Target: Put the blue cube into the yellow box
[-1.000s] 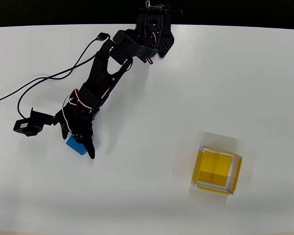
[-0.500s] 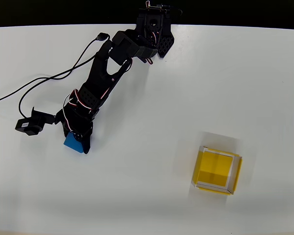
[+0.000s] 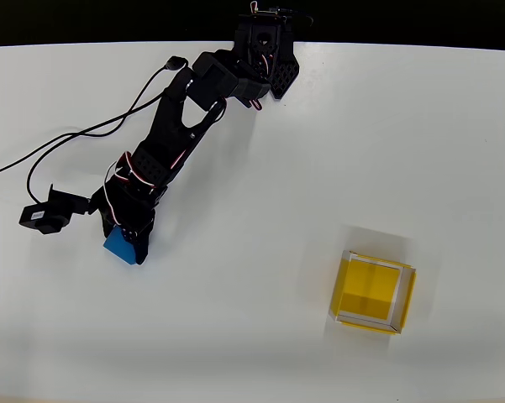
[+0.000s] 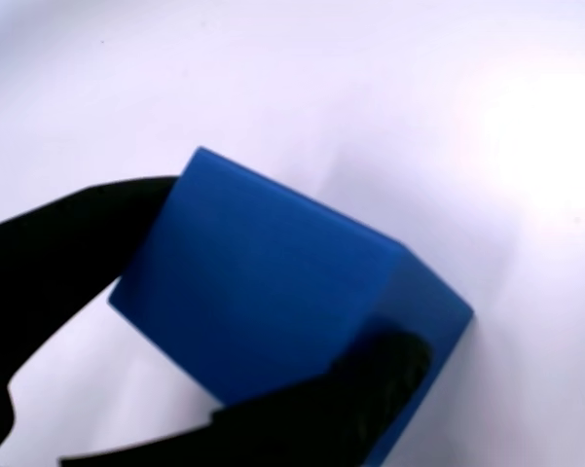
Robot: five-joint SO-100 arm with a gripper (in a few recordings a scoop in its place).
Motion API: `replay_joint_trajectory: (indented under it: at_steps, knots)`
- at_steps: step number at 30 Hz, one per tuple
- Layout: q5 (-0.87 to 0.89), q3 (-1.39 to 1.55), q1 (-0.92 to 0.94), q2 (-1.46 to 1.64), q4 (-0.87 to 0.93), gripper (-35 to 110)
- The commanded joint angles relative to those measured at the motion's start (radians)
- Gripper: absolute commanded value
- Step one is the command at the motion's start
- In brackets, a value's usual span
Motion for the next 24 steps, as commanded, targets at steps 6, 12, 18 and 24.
replay_joint_trajectory:
  at_steps: [6,12,18,24]
  knots:
    - [-0.020,0.150,-0.052,0.311,-0.051,25]
    - [-0.031,0.267,-0.178,0.535,-0.141,25]
    - [-0.052,0.354,-0.302,0.695,-0.195,26]
    - [-0.069,0.397,-0.443,0.825,-0.225,25]
